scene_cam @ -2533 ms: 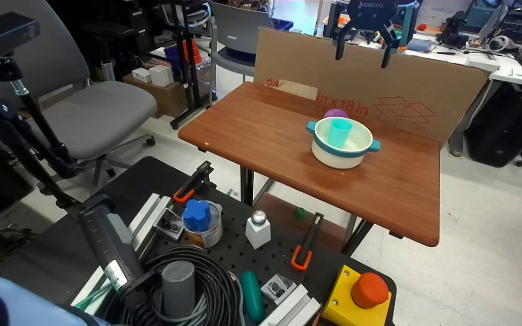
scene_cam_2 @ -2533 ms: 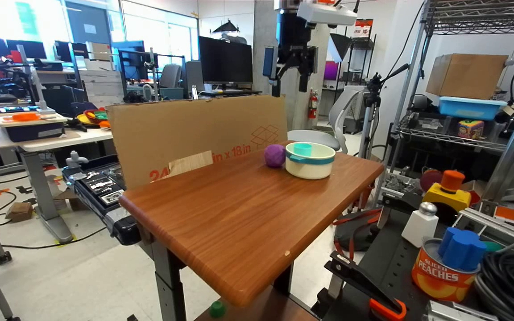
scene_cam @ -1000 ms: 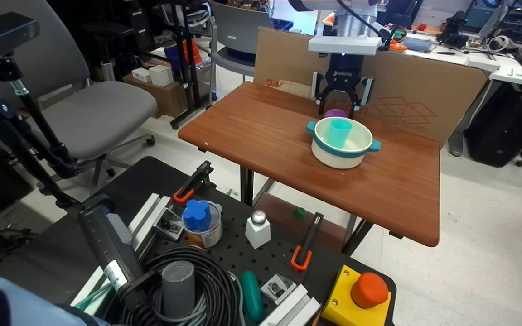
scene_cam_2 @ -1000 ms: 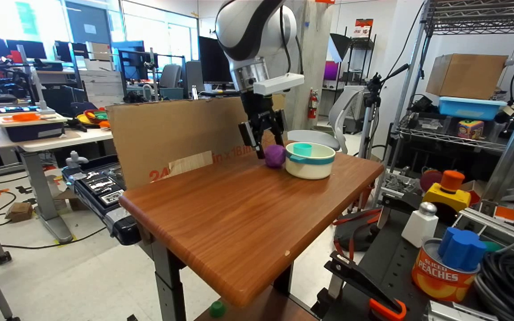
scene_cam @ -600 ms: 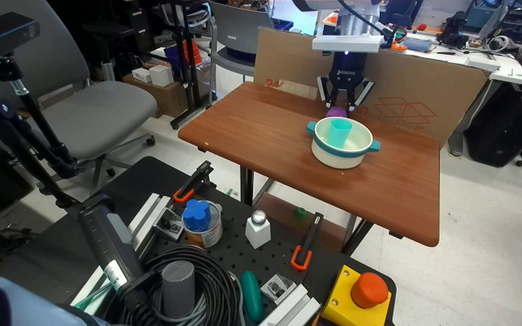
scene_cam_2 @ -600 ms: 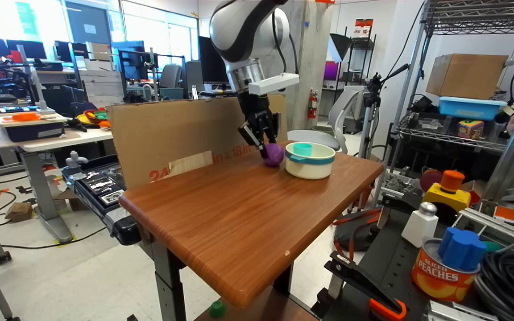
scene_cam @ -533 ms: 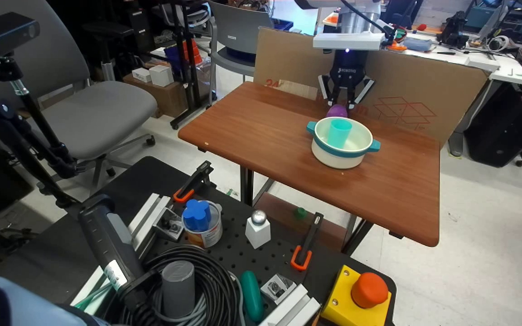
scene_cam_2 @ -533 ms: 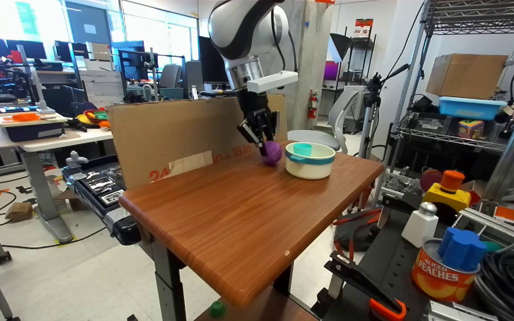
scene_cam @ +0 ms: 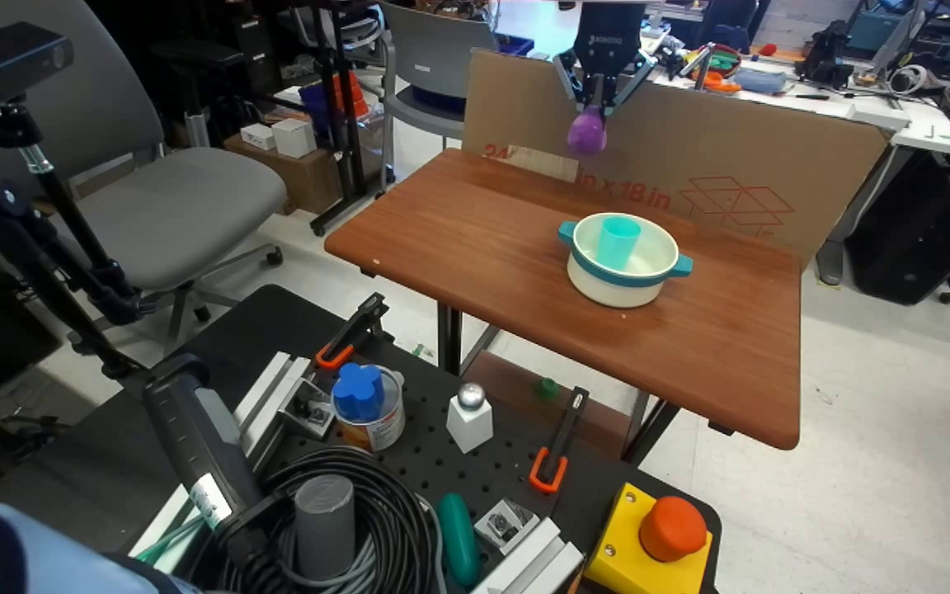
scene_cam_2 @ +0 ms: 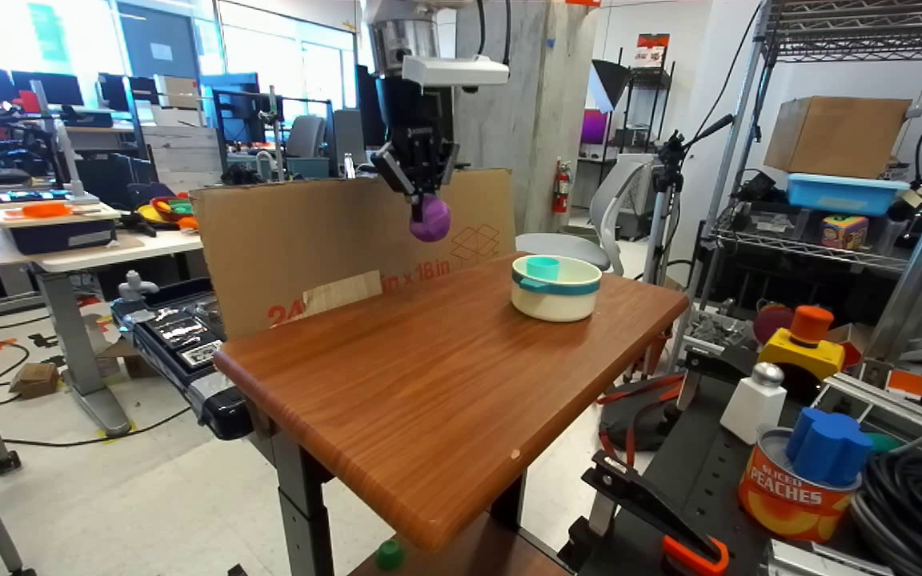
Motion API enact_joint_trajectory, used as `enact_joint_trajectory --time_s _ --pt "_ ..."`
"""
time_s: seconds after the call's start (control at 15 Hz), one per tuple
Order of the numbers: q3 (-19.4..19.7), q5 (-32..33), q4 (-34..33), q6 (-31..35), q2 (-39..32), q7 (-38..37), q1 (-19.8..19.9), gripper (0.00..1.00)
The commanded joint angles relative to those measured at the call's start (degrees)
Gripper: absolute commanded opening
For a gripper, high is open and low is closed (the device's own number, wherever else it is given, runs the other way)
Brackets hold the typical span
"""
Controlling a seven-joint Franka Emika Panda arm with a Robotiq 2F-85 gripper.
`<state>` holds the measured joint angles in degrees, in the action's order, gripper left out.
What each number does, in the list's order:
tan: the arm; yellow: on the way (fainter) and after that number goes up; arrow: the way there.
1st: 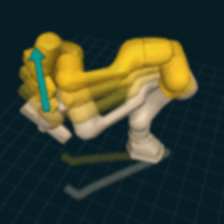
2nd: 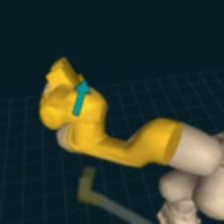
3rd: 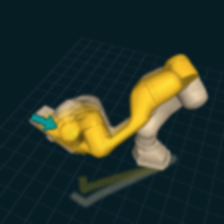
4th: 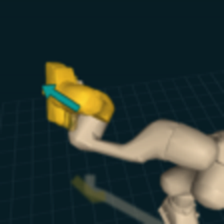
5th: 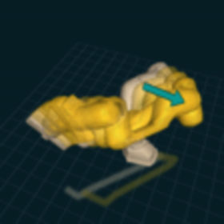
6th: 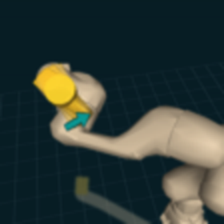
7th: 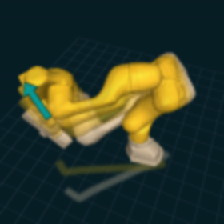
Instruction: Put the purple toy on the left side of the warmer
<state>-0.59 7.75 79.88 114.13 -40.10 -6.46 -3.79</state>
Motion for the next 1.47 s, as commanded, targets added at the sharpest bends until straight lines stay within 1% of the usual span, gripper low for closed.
enact_joint_trajectory --time_s 0.0,0.27,0.4,0.67,0.8,0.87,0.93,1.0,1.07,1.27,1.4 --pt "-1.9 -1.2 14.1 7.9 8.6 2.2 -1.3 0.04" --pt "-3.5 -0.6 26.8 14.7 12.8 3.5 -2.9 0.04" --pt "-3.7 0.1 31.5 17.9 13.0 3.5 -3.8 0.04" --pt "-3.4 1.3 36.9 22.4 11.1 2.4 -5.8 0.04" --pt "-3.1 2.5 38.2 24.6 11.4 2.0 -6.4 0.04" --pt "-3.1 2.8 38.9 24.9 11.9 1.8 -6.5 0.13" --pt "-2.9 3.4 39.6 25.8 12.3 1.6 -6.7 0.43" --pt "-2.7 3.9 40.6 26.6 13.2 1.4 -6.7 0.45" --pt "-2.5 4.2 41.5 27.5 13.8 1.2 -6.7 0.51" --pt "-1.9 5.6 44.9 28.8 16.7 0.3 -7.0 0.74" --pt "-1.6 6.6 48.1 29.6 19.6 -1.4 -7.6 0.87"
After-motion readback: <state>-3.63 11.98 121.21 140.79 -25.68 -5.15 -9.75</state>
